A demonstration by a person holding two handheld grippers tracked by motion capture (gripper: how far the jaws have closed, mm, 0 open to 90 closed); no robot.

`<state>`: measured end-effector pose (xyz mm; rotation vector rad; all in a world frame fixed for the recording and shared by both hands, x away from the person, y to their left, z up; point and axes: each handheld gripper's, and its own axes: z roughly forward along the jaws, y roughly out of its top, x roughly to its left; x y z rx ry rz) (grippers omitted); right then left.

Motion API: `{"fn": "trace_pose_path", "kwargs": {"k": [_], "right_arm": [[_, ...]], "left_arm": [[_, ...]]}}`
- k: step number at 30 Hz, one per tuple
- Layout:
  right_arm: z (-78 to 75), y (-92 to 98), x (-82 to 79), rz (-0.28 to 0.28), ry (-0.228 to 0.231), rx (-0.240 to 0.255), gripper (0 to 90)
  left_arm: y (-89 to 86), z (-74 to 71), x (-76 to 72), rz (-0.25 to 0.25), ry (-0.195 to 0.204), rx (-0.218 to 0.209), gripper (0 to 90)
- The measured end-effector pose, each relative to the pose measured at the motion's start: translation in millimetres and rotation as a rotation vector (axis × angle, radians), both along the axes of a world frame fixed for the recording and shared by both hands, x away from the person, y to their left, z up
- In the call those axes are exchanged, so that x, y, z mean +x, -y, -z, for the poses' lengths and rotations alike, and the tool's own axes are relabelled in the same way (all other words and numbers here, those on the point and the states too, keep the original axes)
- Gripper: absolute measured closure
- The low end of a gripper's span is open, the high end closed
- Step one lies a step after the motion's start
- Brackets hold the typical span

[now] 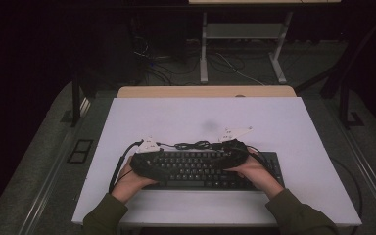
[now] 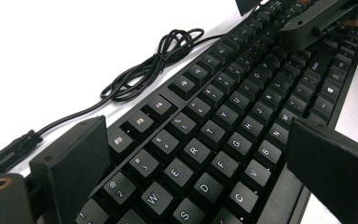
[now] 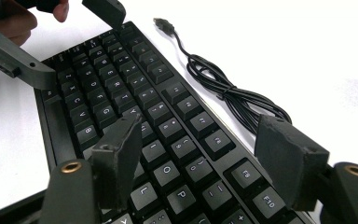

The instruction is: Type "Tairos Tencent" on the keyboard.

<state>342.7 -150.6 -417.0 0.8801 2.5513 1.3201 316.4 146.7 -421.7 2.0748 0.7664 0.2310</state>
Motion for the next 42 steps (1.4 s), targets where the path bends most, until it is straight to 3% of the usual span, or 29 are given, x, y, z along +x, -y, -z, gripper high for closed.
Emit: {"fn": "trace_pose_path", "kwargs": {"k": [10,18,26,34,42], "right_arm": [[-0.1,0.7,0.1,0.004,0.006,-0.004,30.0],[0.0,0.9,0.1,0.005,0.007,-0.006,30.0],[0.1,0.3,-0.3,0.005,0.009,-0.008,29.7],[0.3,0.4,0.0,0.008,0.009,-0.007,29.7],[0.0,0.4,-0.2,0.006,0.012,-0.006,29.7]], "left_arm": [[-8.3,-1.1,-2.2,0.009,-0.002,-0.002,11.8],[-20.3,-2.1,-3.7,0.027,-0.010,-0.003,24.2],[-29.8,-2.5,-4.3,0.048,-0.031,0.000,49.2],[-31.8,0.7,-2.1,0.091,-0.082,0.022,89.5],[-28.1,3.8,-1.3,0.100,-0.095,0.044,89.5]]}}
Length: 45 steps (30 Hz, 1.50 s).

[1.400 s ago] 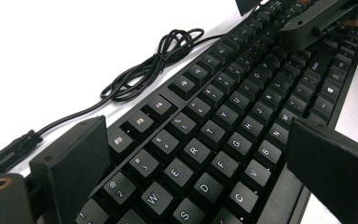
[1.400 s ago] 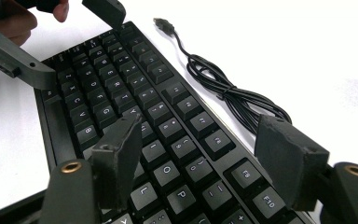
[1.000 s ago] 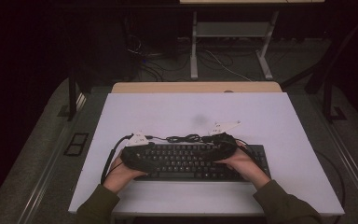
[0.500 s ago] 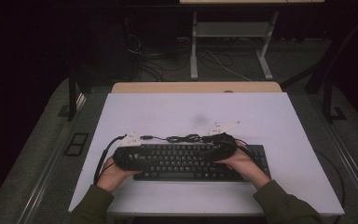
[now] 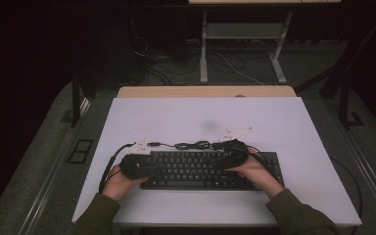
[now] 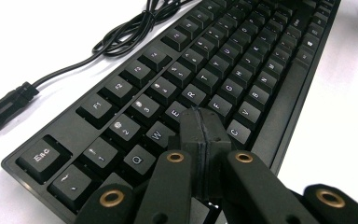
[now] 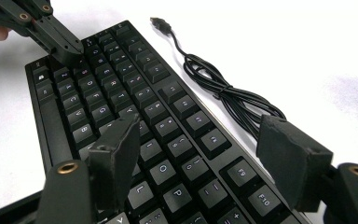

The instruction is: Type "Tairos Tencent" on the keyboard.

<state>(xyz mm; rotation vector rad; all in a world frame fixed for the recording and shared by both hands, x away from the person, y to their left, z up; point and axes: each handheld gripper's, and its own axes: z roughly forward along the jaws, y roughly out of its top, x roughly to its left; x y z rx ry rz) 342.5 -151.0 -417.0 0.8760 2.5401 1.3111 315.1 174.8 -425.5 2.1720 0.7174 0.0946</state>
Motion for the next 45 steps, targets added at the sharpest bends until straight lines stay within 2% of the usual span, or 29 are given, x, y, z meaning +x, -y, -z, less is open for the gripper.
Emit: {"fn": "trace_pose_path", "kwargs": {"k": [3,35,39,45], "right_arm": [[0.1,-0.2,0.0,0.000,0.000,0.000,29.8],[0.6,-1.6,-0.5,0.000,-0.002,-0.002,29.8],[0.5,-1.5,-0.5,-0.001,-0.001,-0.001,29.8],[0.2,-1.0,-0.3,0.000,-0.001,0.000,29.8]], "left_arm": [[0.2,1.2,1.6,0.011,0.001,0.016,89.5],[5.2,8.1,4.6,0.024,-0.017,0.035,89.6],[5.2,6.4,4.1,0.023,-0.009,0.039,89.6],[0.8,-2.7,2.6,0.002,0.014,0.000,89.6]]}}
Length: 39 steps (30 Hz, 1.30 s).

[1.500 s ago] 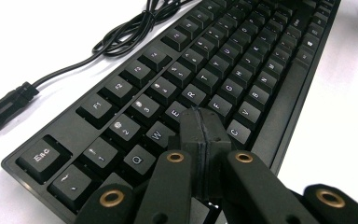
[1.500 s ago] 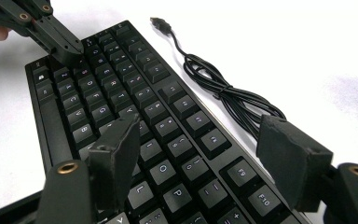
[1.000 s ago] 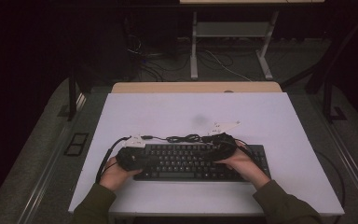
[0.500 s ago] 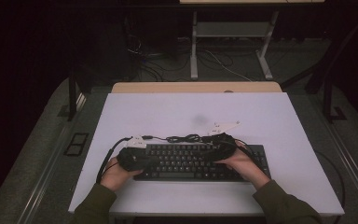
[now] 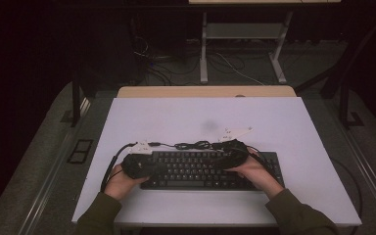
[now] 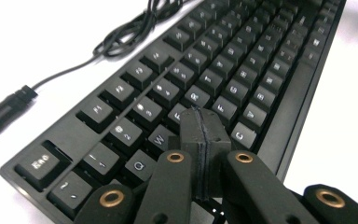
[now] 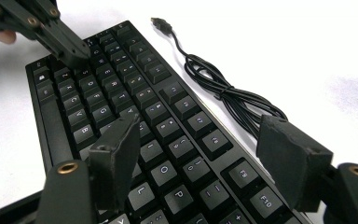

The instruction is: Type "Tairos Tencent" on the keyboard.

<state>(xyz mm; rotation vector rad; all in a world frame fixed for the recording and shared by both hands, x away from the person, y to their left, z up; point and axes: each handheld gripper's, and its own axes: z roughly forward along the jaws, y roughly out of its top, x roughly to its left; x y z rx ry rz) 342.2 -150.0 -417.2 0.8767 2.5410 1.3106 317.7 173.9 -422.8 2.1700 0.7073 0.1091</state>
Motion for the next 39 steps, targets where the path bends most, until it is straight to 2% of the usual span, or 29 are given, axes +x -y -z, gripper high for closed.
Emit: {"fn": "trace_pose_path", "kwargs": {"k": [3,6,9,21,26,33,39], "right_arm": [[0.1,-0.1,0.0,0.000,-0.001,0.001,29.8],[0.3,-0.5,-0.1,0.000,0.000,-0.001,29.8],[0.1,-0.2,0.0,-0.001,-0.003,-0.002,29.8],[0.0,-0.1,0.0,-0.002,-0.002,0.002,29.8],[-0.1,0.0,0.0,-0.003,-0.002,0.002,29.7],[0.0,0.2,0.1,-0.002,-0.004,0.004,29.7],[-0.1,0.4,0.3,-0.002,-0.002,0.005,29.7]], "left_arm": [[0.2,-2.7,-0.9,-0.011,0.004,-0.018,89.6],[-0.5,-1.7,0.1,-0.012,0.003,-0.011,89.5],[-0.8,-2.4,-0.2,-0.020,0.003,-0.023,89.4],[1.7,-6.0,-6.9,-0.025,0.016,-0.049,73.0],[3.3,-7.1,-10.6,-0.028,0.015,-0.061,72.0],[6.3,-7.0,-17.3,-0.016,0.009,-0.071,75.8],[11.9,-6.2,-22.0,0.017,-0.005,-0.067,87.0]]}}
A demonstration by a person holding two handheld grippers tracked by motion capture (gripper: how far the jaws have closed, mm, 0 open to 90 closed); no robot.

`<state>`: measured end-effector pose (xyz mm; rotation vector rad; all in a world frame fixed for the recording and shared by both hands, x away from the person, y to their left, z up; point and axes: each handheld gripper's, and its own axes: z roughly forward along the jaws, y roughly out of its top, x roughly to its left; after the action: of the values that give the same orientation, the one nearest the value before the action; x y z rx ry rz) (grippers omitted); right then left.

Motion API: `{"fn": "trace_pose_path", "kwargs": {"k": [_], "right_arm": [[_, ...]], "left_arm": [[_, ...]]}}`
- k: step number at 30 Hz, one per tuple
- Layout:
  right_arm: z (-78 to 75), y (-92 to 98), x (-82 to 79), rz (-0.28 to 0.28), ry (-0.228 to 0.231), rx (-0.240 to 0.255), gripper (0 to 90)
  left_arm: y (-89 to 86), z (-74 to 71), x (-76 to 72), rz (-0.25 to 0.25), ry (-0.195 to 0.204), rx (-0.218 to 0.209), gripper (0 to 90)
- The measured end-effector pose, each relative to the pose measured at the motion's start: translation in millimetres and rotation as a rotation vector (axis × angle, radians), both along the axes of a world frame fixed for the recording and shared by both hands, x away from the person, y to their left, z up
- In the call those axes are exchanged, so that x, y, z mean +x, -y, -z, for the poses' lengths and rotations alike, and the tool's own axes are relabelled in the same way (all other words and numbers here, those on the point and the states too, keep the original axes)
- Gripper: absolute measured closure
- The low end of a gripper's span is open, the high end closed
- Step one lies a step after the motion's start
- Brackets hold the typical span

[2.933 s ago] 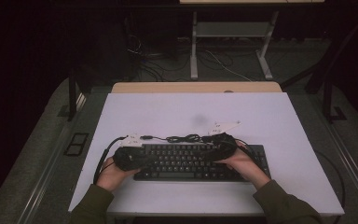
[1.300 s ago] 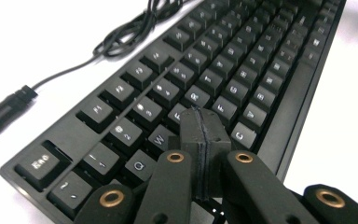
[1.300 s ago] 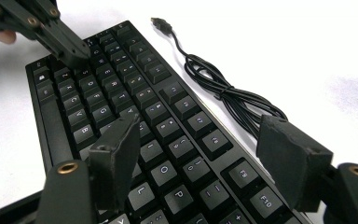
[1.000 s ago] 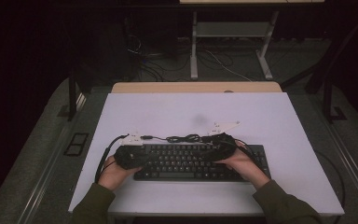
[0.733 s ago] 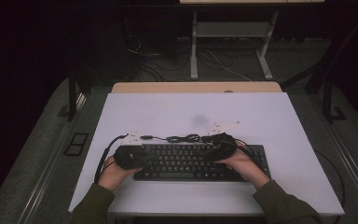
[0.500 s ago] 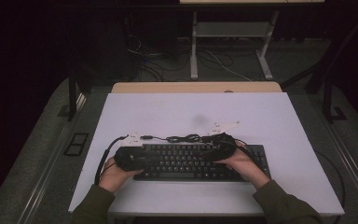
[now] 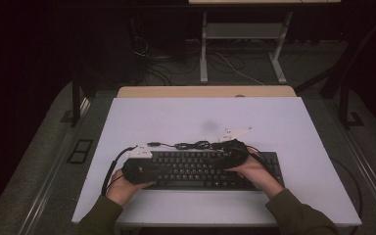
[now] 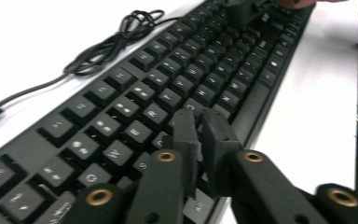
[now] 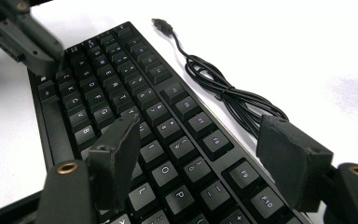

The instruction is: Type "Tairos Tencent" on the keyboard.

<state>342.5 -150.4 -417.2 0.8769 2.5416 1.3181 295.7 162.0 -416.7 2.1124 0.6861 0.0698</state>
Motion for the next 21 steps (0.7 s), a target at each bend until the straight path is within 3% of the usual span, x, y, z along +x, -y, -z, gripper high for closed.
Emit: {"fn": "trace_pose_path", "kwargs": {"k": [6,16,21], "right_arm": [[-0.1,0.1,0.0,0.001,-0.001,0.000,29.7],[0.6,-0.6,-0.2,0.001,-0.003,0.001,29.7],[0.7,-0.8,-0.1,0.000,-0.002,-0.001,29.7]], "left_arm": [[4.9,2.0,-2.6,0.029,-0.015,0.009,89.5],[18.1,12.5,-3.9,0.113,-0.034,0.069,89.5],[21.3,15.5,-4.6,0.120,-0.041,0.080,89.5]]}}
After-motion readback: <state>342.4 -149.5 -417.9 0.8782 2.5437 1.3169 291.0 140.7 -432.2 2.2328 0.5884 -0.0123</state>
